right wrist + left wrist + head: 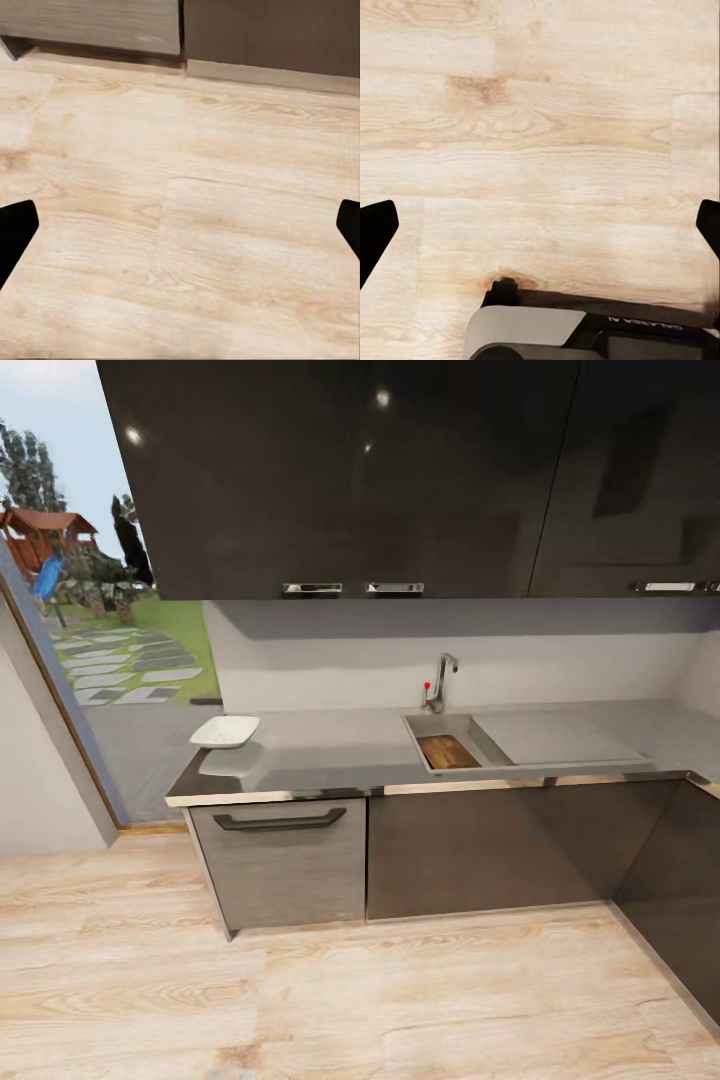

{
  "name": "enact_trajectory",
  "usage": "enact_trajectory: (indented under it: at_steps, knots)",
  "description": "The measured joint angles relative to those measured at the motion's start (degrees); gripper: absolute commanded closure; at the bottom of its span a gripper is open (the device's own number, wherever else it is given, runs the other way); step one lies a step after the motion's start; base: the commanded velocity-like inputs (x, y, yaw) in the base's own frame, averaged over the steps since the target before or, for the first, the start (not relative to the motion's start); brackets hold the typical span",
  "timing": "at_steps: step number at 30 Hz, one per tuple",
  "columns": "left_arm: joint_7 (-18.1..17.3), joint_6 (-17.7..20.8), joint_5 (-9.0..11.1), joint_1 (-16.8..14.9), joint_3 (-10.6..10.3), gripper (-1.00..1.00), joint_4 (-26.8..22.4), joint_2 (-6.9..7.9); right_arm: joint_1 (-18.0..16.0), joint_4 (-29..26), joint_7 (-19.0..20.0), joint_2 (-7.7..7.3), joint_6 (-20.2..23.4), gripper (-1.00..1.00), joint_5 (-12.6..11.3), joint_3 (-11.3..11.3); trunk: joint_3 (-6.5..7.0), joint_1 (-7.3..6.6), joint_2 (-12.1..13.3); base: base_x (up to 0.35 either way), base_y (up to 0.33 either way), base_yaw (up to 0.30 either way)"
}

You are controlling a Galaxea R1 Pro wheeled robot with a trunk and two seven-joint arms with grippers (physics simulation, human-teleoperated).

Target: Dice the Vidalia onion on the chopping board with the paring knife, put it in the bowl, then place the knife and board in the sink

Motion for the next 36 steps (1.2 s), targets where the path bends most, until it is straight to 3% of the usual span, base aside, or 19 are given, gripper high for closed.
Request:
enact_trajectory:
  at_steps: [2, 6, 10, 13, 14, 15, 16, 19, 23, 31, 36]
  knots:
    - [2.68, 7.10, -0.92, -0.43, -0.12, -1.00, -6.09, -0.95, 1.72, -0.01, -0.37, 1.68, -3.20, -1.00, 0.03, 0.01, 0.01, 0.00, 0.00, 0.000, 0.000, 0.000]
    - [8.85, 13.71, -2.92, -4.30, -0.17, -1.00, -10.25, -1.67, 2.38, -0.29, -5.21, 4.01, -4.41, -1.00, 0.08, -0.28, 0.02, 0.00, 0.01, 0.000, 0.000, 0.000]
    - [11.27, 15.38, -3.62, -7.82, -0.15, -1.00, -10.13, -1.38, 2.53, -1.62, -13.04, 4.66, -4.65, -1.00, -0.44, -0.82, 0.01, 0.00, 0.01, 0.000, 0.000, 0.000]
    - [11.87, 14.55, -3.85, -8.61, -0.12, -1.00, -4.19, -0.68, 2.55, -6.06, -17.35, 4.75, -2.83, -1.00, -0.47, -0.68, 0.00, 0.00, 0.01, 0.000, 0.000, 0.000]
    - [11.92, 6.79, -4.12, -8.84, -0.08, -1.00, 3.06, -0.26, 2.53, -10.87, -18.17, 4.70, 3.46, -1.00, -0.56, -0.80, 0.03, 0.00, 0.00, 0.000, 0.000, 0.000]
    - [11.90, 0.93, -3.86, -8.79, -0.02, -1.00, 9.98, -0.09, 2.56, -13.29, -18.33, 4.67, 6.59, -1.00, -0.56, -0.71, -0.01, 0.00, 0.01, 0.000, 0.000, 0.000]
    - [11.86, -2.16, -3.91, -8.84, -0.12, -1.00, 11.52, -0.06, 2.56, -14.41, -18.36, 4.68, 7.93, -1.00, -0.56, -0.68, 0.00, 0.00, 0.00, 0.000, 0.000, 0.000]
    - [11.83, -16.57, -3.91, -8.85, -0.21, -1.00, 20.50, -0.06, 2.56, -18.20, -18.36, 4.76, 11.59, -1.00, -0.59, -0.68, -0.01, 0.00, 0.00, 0.000, 0.000, 0.000]
    - [11.81, -21.95, -3.79, -8.87, -0.32, -1.00, 24.20, 0.11, 2.57, -19.32, -18.38, 5.26, 10.76, -1.00, -0.61, -0.54, 0.00, 0.00, 0.00, 0.000, 0.000, 0.000]
    - [11.85, -23.75, -3.64, -8.85, -0.39, -1.00, 25.50, 1.18, 2.58, -18.02, -18.40, 6.42, 7.36, -1.00, -0.61, -0.46, 0.00, 0.00, 0.00, 0.000, 0.000, 0.000]
    - [11.79, -23.82, -3.74, -8.87, -0.54, -1.00, 26.93, 0.78, 2.57, -17.78, -18.49, 6.40, 6.97, -1.00, -0.70, -0.57, 0.00, 0.00, 0.00, 0.000, 0.000, 0.000]
